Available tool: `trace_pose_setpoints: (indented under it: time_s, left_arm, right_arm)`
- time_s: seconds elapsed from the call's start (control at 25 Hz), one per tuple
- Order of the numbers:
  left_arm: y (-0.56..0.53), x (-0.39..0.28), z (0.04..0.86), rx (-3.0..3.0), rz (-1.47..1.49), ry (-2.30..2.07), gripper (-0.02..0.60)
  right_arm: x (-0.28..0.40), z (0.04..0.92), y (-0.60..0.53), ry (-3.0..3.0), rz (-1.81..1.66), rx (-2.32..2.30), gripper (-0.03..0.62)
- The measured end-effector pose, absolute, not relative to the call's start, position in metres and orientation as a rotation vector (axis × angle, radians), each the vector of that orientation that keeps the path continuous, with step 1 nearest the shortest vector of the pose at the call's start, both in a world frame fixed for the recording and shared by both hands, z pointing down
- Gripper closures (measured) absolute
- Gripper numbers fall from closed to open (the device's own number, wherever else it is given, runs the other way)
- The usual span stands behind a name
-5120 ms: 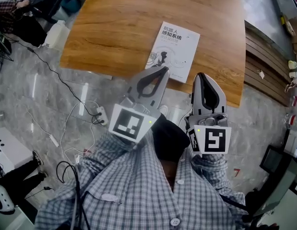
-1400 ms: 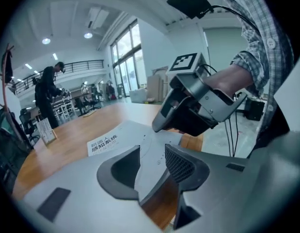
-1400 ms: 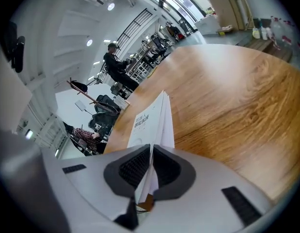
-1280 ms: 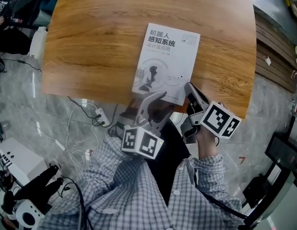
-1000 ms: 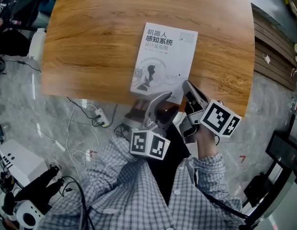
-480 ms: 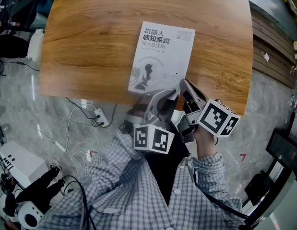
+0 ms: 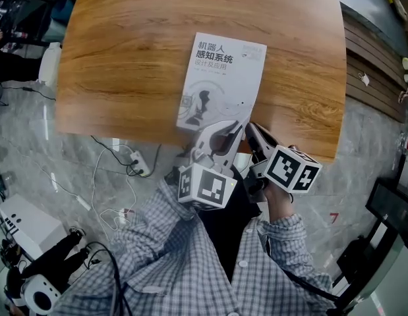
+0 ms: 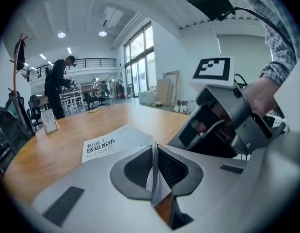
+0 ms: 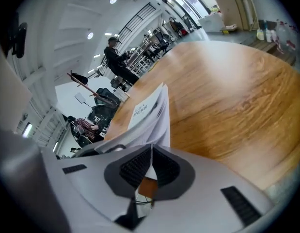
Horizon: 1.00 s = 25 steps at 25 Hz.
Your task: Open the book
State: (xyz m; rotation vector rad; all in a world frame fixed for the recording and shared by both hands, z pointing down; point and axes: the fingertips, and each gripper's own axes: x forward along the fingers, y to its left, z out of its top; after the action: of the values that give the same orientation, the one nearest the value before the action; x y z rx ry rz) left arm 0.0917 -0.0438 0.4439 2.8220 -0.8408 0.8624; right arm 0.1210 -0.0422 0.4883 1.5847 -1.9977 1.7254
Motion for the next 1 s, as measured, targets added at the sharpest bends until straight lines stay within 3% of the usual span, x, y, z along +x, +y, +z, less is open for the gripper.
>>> trace_pose_setpoints:
  time_s: [0.68,1.0]
  left_arm:
    - [-0.075,0.054,0.391,2.807,0.621,-1.004,0.545]
    - [-0.1,0.003,0.364,2.698,0.45,-1.253,0.545]
  right_arm:
    - [0.093,0.521,-0.033,-1.889,1.688,1.445,0.574]
    - [0.095,0.521,-0.033,-1.854,1.691,1.407,0.574]
